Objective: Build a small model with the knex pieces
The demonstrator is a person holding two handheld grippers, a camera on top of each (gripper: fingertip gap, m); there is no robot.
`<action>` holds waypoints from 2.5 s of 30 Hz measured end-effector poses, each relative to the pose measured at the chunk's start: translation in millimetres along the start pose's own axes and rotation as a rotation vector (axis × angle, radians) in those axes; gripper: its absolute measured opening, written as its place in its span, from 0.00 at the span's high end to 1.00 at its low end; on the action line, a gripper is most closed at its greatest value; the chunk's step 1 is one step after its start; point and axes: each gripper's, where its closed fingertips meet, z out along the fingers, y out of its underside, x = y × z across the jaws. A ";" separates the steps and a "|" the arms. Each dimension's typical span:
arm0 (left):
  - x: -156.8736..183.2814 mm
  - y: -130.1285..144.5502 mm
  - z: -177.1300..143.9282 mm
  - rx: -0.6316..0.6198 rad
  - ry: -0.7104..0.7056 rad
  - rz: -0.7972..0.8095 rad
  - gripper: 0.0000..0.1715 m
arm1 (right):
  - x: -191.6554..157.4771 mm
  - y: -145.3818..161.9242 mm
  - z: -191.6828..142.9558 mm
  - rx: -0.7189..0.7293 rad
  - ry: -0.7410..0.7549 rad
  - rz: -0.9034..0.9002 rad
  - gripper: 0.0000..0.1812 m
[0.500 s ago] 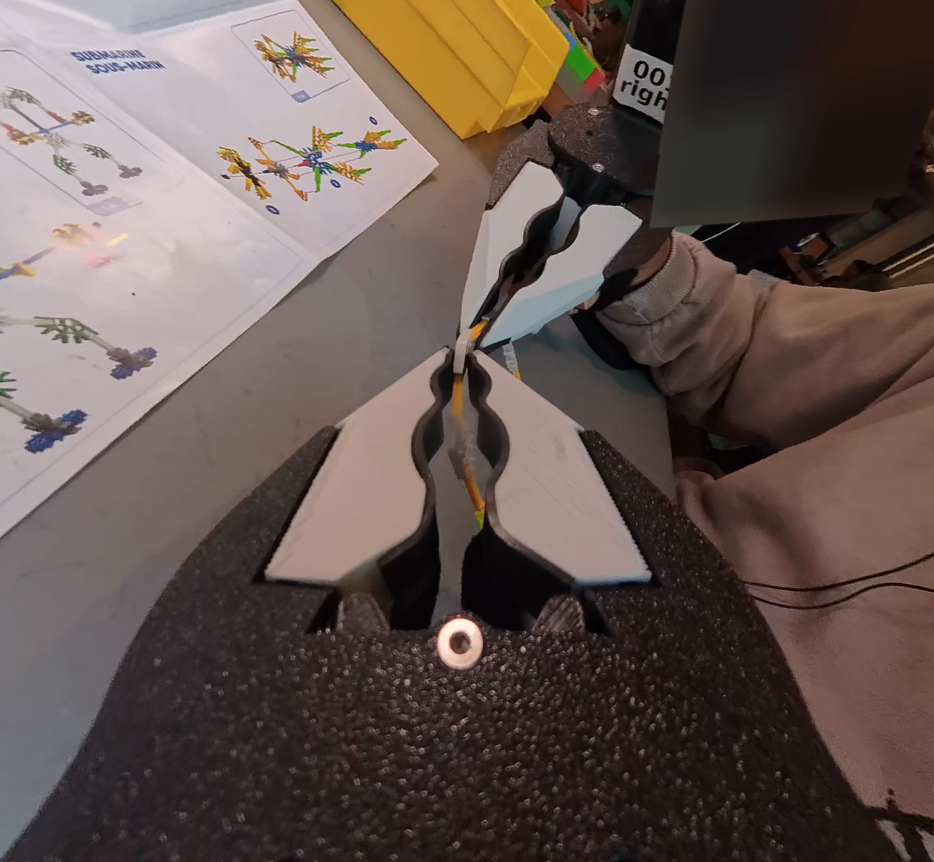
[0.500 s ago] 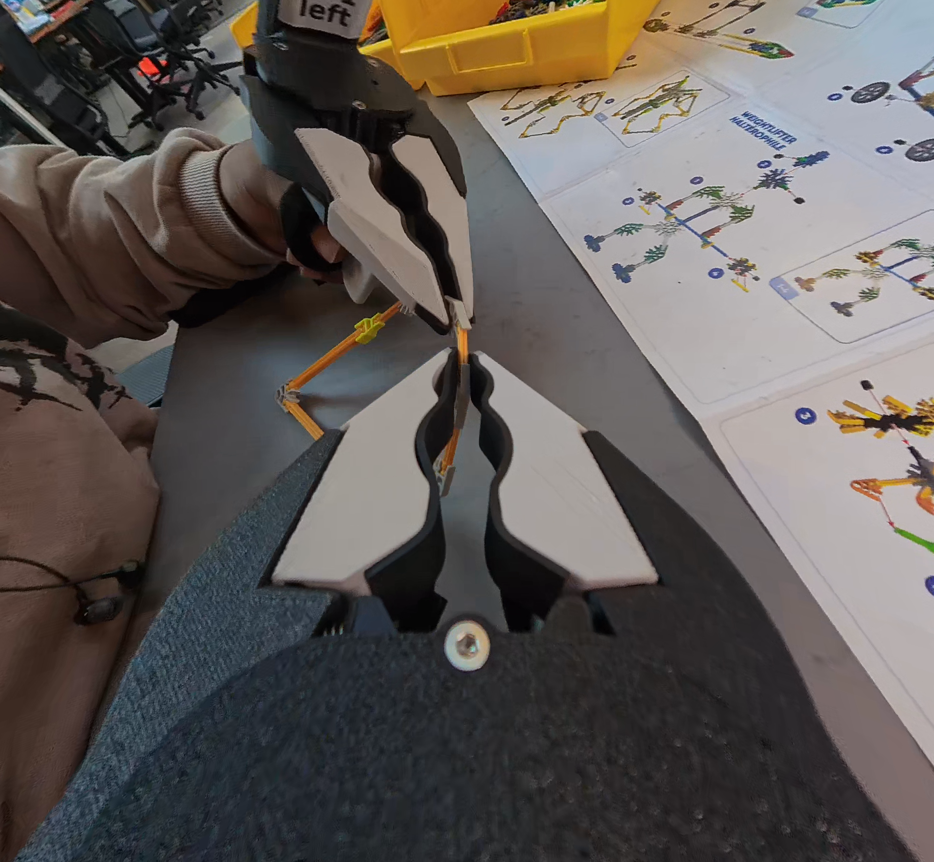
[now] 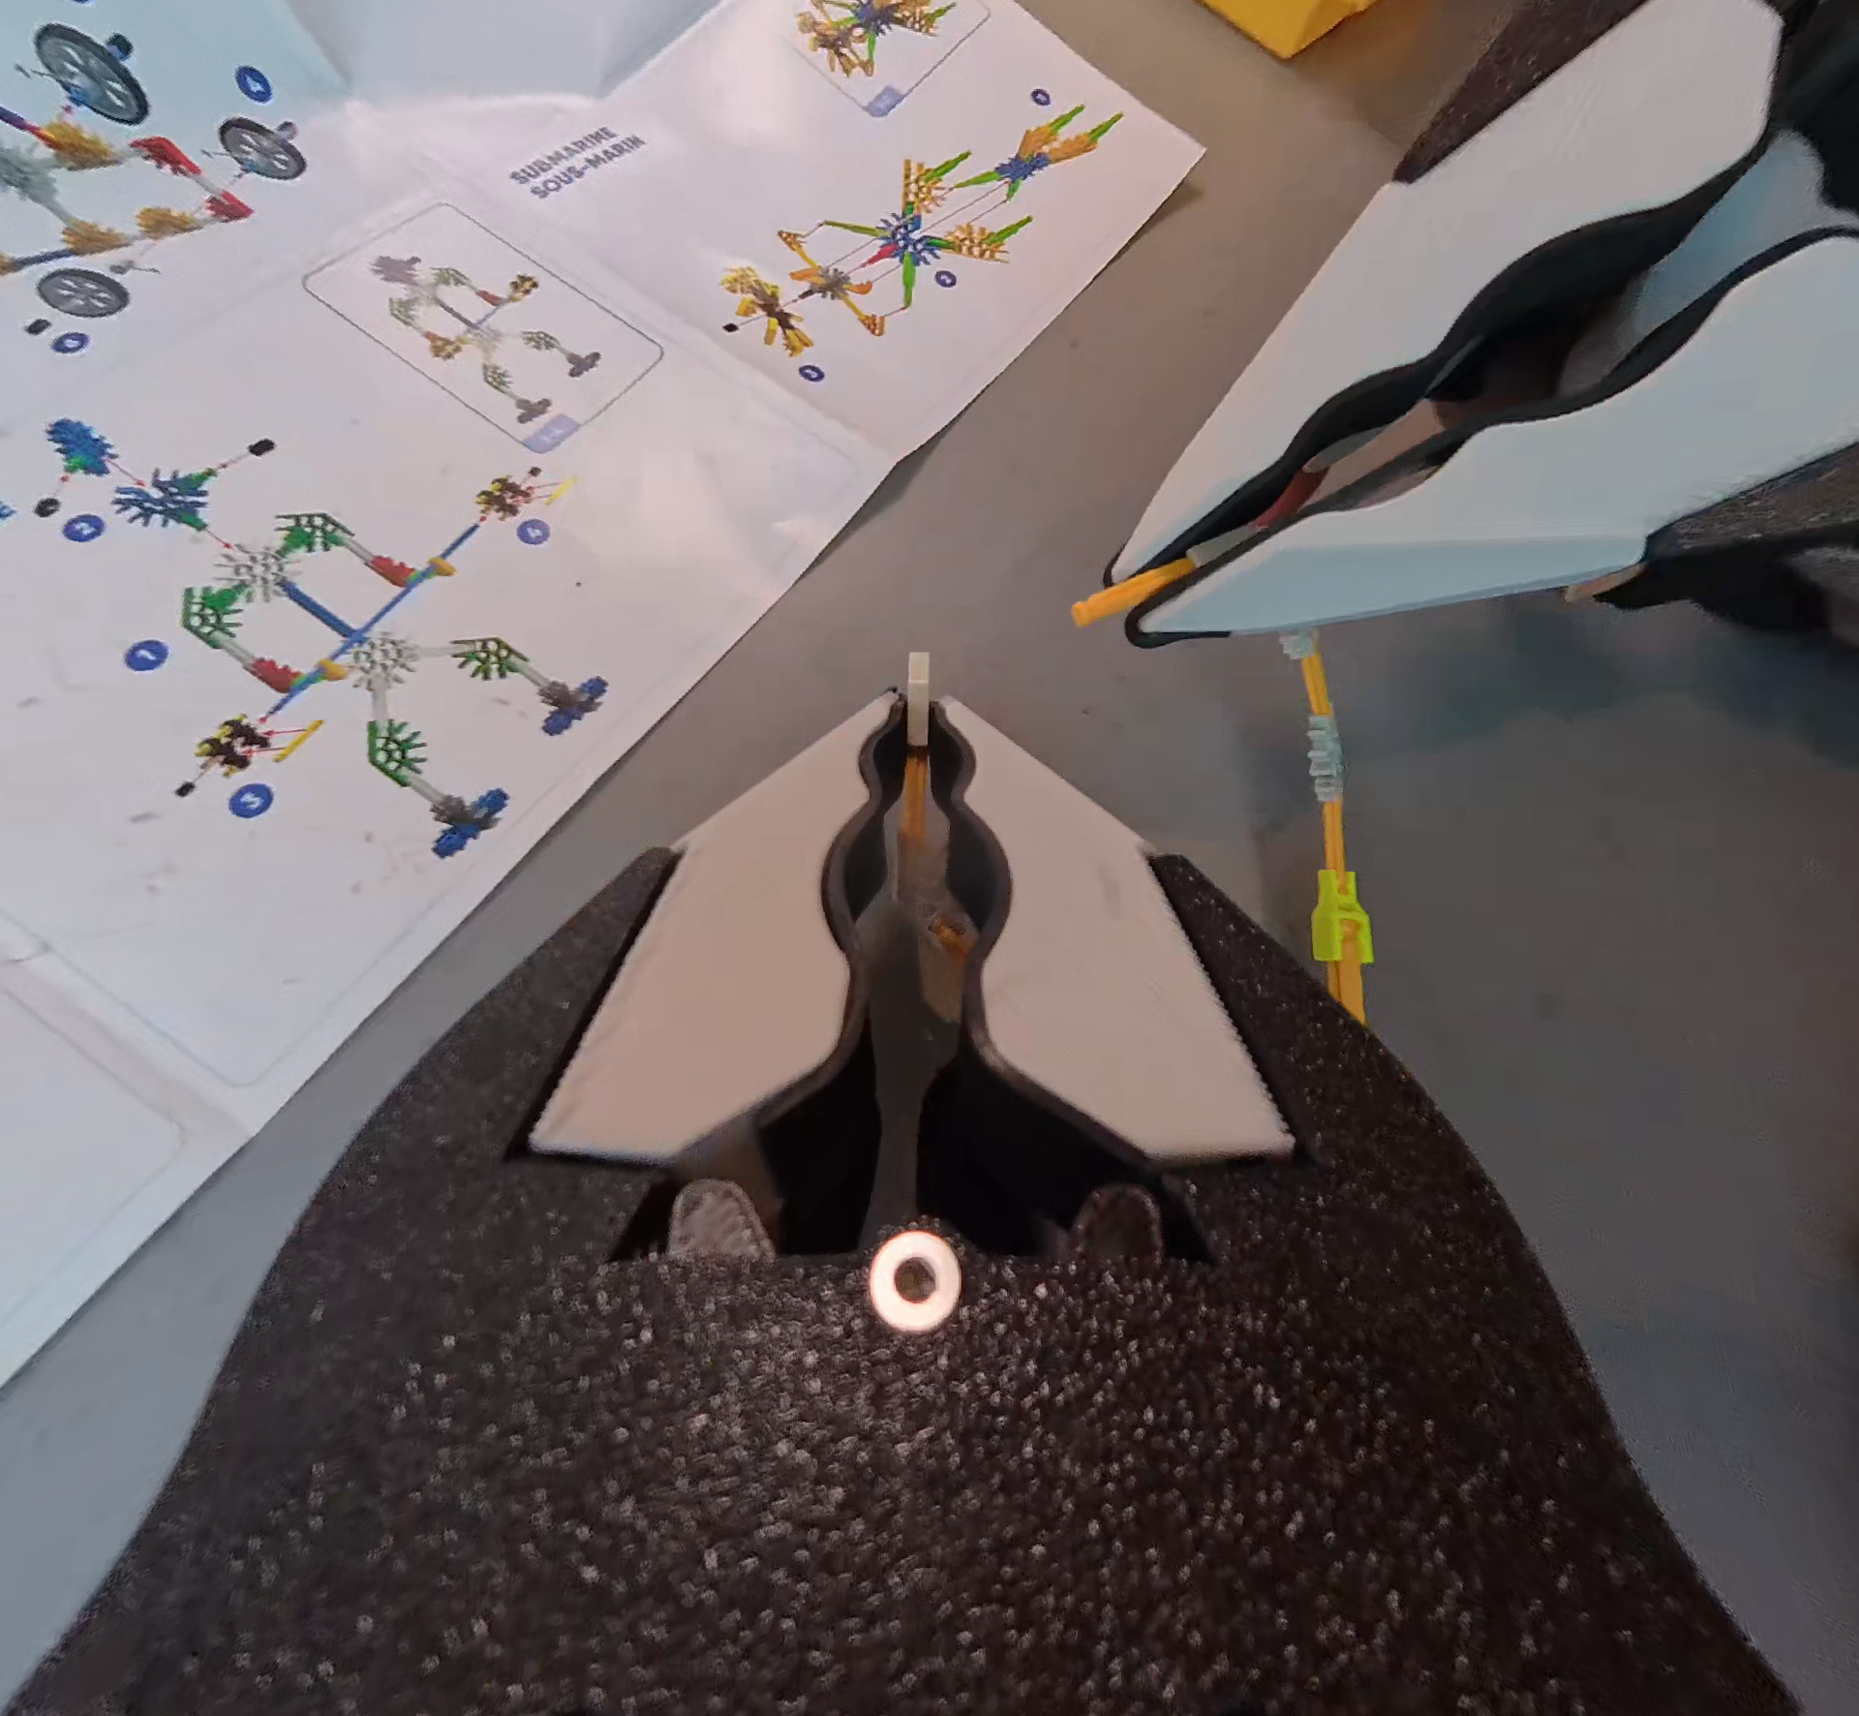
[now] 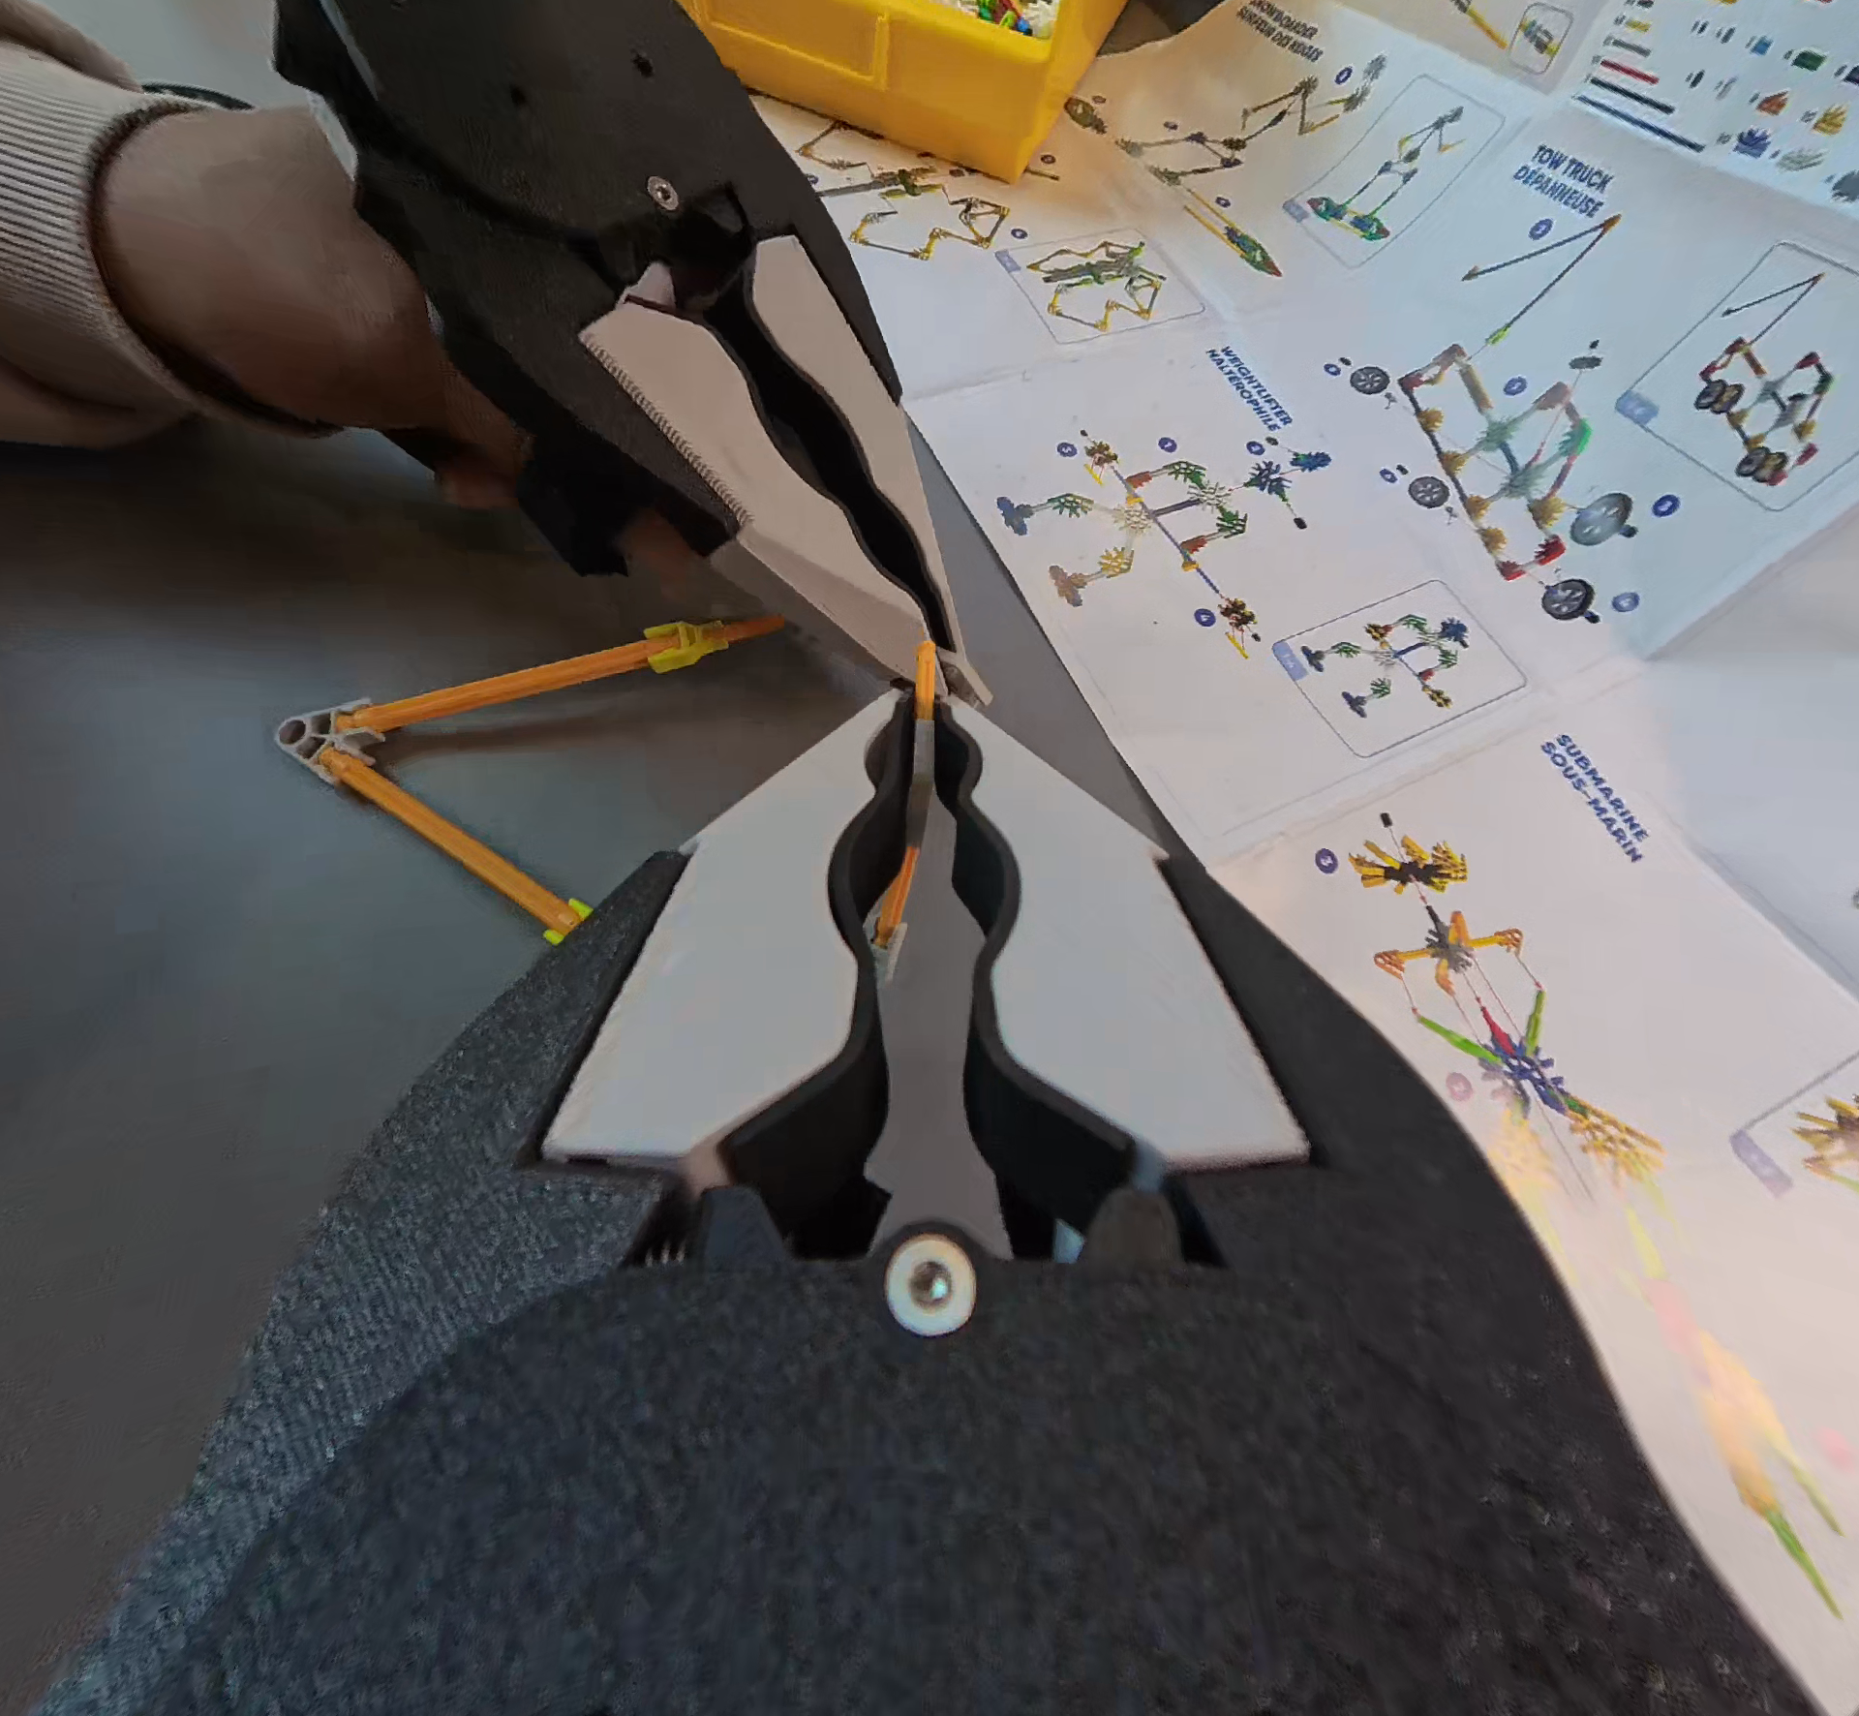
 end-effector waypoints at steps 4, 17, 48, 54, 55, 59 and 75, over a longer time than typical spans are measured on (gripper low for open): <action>10.6 -4.6 -8.1 0.034 0.158 -0.108 0.98 | 4.3 15.4 -3.8 -0.023 -0.162 0.060 0.98; 47.5 -22.7 -29.0 0.149 0.493 -0.177 0.98 | -0.8 -3.3 -20.1 0.150 -0.360 0.148 0.77; 83.5 -25.2 -48.8 0.172 0.621 0.041 0.98 | -37.1 -24.9 -45.2 0.280 -0.715 0.306 0.99; 113.4 -31.2 -66.3 0.263 0.702 0.196 0.98 | -56.4 -36.1 -72.4 0.319 -1.037 0.493 0.99; 118.9 -33.0 -70.2 0.284 0.723 0.211 0.98 | -59.8 -38.9 -77.2 0.335 -1.090 0.513 0.99; 139.4 -33.0 -84.9 0.341 0.840 0.258 0.99 | -79.8 -48.4 -94.0 0.388 -1.270 0.528 0.99; 76.6 -10.5 -32.1 0.119 0.532 0.105 0.98 | -16.4 -43.2 -62.0 0.496 -0.743 0.369 0.99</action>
